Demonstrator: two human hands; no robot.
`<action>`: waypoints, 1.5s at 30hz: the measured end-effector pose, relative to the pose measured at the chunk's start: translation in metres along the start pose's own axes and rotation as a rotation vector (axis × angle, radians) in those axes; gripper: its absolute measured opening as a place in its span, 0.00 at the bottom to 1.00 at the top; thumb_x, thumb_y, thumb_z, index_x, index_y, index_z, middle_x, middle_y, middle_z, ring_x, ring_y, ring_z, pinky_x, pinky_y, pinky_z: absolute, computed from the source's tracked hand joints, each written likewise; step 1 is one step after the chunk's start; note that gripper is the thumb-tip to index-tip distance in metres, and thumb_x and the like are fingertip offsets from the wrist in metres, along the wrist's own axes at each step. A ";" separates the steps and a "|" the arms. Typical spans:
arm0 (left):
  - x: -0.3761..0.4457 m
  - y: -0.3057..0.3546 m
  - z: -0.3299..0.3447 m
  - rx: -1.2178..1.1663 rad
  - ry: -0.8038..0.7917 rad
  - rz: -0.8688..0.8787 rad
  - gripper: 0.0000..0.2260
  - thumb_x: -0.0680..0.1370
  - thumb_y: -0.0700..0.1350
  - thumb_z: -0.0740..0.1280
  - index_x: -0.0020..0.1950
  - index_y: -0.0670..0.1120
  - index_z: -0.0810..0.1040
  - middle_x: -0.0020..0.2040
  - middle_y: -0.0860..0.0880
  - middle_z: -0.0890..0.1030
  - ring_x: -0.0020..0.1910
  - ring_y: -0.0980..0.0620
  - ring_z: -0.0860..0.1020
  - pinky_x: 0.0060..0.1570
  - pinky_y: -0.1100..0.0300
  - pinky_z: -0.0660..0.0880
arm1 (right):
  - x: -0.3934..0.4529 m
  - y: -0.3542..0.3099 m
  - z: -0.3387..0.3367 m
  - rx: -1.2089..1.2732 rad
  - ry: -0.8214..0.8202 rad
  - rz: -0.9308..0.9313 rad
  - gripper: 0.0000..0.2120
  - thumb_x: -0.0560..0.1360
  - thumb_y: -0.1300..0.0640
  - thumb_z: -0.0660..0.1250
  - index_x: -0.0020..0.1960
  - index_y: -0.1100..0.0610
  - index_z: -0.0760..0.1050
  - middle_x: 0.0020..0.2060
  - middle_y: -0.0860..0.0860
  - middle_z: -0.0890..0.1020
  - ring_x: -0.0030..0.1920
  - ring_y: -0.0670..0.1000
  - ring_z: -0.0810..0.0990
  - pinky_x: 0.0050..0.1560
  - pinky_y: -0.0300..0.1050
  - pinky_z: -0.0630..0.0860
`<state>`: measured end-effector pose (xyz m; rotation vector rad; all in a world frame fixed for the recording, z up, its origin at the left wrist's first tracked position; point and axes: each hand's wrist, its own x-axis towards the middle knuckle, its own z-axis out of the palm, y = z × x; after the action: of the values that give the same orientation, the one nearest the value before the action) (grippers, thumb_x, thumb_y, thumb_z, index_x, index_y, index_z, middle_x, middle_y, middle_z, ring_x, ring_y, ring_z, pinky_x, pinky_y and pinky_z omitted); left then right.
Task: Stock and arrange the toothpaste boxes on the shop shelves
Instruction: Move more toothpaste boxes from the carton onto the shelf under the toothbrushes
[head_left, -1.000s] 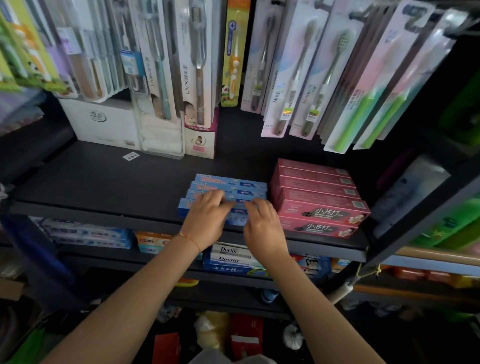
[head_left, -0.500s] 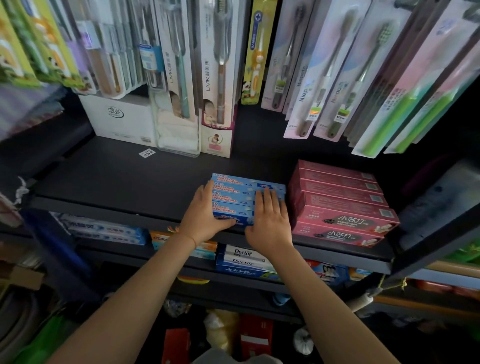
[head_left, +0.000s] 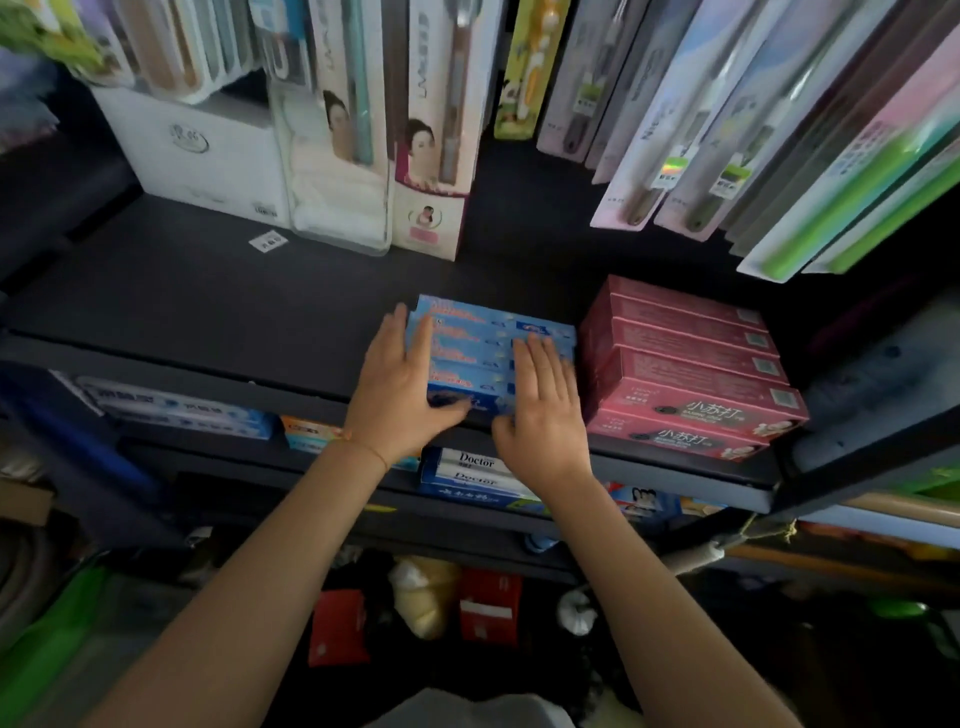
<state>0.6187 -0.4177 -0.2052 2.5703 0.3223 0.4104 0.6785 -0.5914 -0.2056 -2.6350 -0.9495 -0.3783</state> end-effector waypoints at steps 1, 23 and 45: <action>-0.005 0.005 -0.002 0.005 0.084 0.056 0.39 0.73 0.56 0.73 0.77 0.41 0.60 0.77 0.36 0.58 0.76 0.37 0.58 0.75 0.43 0.59 | -0.007 -0.002 -0.001 0.058 0.085 -0.030 0.31 0.71 0.62 0.63 0.74 0.66 0.64 0.72 0.62 0.68 0.76 0.61 0.61 0.77 0.57 0.54; -0.215 0.361 0.215 -0.326 -0.552 0.018 0.06 0.81 0.46 0.65 0.51 0.55 0.81 0.44 0.55 0.83 0.41 0.55 0.81 0.48 0.52 0.79 | -0.368 0.278 -0.162 0.696 -0.101 0.738 0.09 0.80 0.61 0.61 0.46 0.51 0.78 0.37 0.48 0.83 0.37 0.52 0.81 0.40 0.47 0.77; -0.207 0.696 0.456 -0.371 -0.534 0.378 0.07 0.77 0.41 0.67 0.50 0.49 0.83 0.48 0.50 0.79 0.46 0.51 0.77 0.48 0.55 0.74 | -0.528 0.590 -0.296 0.574 0.187 1.093 0.09 0.77 0.61 0.62 0.51 0.51 0.78 0.38 0.49 0.81 0.38 0.51 0.79 0.39 0.46 0.75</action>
<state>0.6881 -1.2704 -0.2633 2.2530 -0.3986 -0.0939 0.6289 -1.4352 -0.2367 -2.1135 0.4414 -0.0449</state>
